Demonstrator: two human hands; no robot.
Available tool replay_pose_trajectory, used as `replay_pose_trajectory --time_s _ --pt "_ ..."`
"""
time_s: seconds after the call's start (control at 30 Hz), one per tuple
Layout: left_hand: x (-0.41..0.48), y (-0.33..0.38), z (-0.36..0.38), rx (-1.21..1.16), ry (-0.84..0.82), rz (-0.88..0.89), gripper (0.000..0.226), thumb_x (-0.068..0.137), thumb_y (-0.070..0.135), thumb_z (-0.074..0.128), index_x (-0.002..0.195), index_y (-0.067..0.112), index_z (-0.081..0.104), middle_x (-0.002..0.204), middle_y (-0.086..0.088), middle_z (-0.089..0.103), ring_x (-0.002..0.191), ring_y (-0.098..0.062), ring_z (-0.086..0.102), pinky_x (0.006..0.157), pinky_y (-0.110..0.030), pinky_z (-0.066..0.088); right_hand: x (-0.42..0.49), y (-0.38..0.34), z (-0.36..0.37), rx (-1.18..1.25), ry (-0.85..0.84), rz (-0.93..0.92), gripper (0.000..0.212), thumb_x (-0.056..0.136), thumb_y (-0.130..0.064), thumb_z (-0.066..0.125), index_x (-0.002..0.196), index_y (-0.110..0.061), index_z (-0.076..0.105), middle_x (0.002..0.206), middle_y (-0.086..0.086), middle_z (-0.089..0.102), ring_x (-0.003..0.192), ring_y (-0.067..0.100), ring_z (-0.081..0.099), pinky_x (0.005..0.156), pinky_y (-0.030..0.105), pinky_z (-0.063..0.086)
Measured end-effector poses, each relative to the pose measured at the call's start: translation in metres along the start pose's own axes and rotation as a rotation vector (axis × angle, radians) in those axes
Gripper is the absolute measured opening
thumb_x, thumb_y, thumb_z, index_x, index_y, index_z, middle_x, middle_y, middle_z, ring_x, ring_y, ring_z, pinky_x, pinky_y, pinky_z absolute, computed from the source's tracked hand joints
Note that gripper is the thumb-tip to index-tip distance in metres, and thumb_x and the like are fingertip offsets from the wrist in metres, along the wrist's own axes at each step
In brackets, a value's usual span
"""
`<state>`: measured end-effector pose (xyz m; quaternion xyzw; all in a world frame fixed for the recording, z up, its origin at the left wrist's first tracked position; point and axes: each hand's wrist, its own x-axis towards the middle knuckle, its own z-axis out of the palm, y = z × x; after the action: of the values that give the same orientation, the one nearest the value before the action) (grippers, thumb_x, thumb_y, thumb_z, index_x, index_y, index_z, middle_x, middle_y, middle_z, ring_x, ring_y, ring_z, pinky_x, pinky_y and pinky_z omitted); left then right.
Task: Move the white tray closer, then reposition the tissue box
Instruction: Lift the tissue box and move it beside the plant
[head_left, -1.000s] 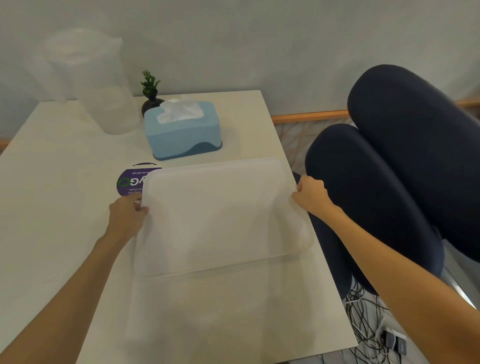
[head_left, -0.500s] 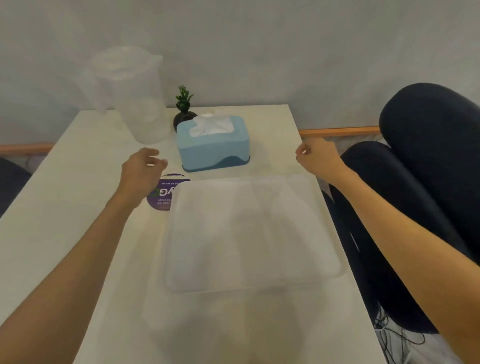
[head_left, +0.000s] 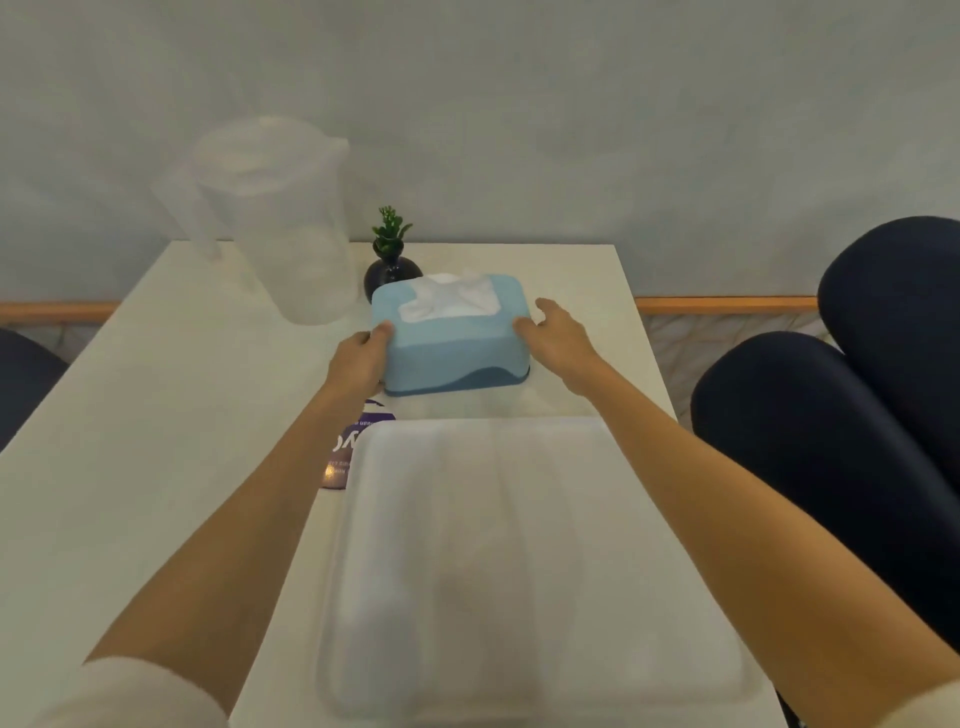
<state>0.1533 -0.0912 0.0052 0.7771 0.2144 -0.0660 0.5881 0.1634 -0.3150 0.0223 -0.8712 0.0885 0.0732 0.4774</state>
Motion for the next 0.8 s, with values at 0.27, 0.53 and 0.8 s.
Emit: replay_pose_trajectory --time_s 0.27,0.53,0.8 --pt "0.015 0.005 0.050 -0.012 -0.093 0.060 0.051 0.091 0.046 0.047 0.127 0.010 0.051 0.125 -0.012 0.058 0.113 -0.031 0.057 0.096 -0.048 0.052 0.017 0.042 -0.032 0.116 0.055 -0.096 0.048 0.101 -0.031 0.039 0.148 -0.024 0.032 0.148 0.009 0.043 0.127 0.031 0.047 0.104 0.050 0.046" --pt "0.051 0.043 0.113 -0.086 -0.170 0.040 0.050 0.092 0.045 0.049 0.125 0.009 0.050 0.124 -0.012 0.054 0.111 -0.028 0.053 0.090 -0.047 0.055 0.072 0.065 -0.083 0.251 0.096 -0.008 0.045 0.098 -0.030 0.048 0.142 -0.027 0.042 0.129 0.011 0.052 0.118 0.034 0.054 0.095 0.049 0.053" --pt "0.095 0.072 0.146 -0.129 -0.155 0.008 0.054 0.091 0.048 0.049 0.128 0.009 0.049 0.126 -0.011 0.054 0.115 -0.030 0.053 0.094 -0.048 0.052 0.126 0.061 -0.100 0.298 0.107 0.016 0.044 0.100 -0.027 0.044 0.144 -0.028 0.039 0.143 0.010 0.044 0.124 0.035 0.048 0.099 0.051 0.050"
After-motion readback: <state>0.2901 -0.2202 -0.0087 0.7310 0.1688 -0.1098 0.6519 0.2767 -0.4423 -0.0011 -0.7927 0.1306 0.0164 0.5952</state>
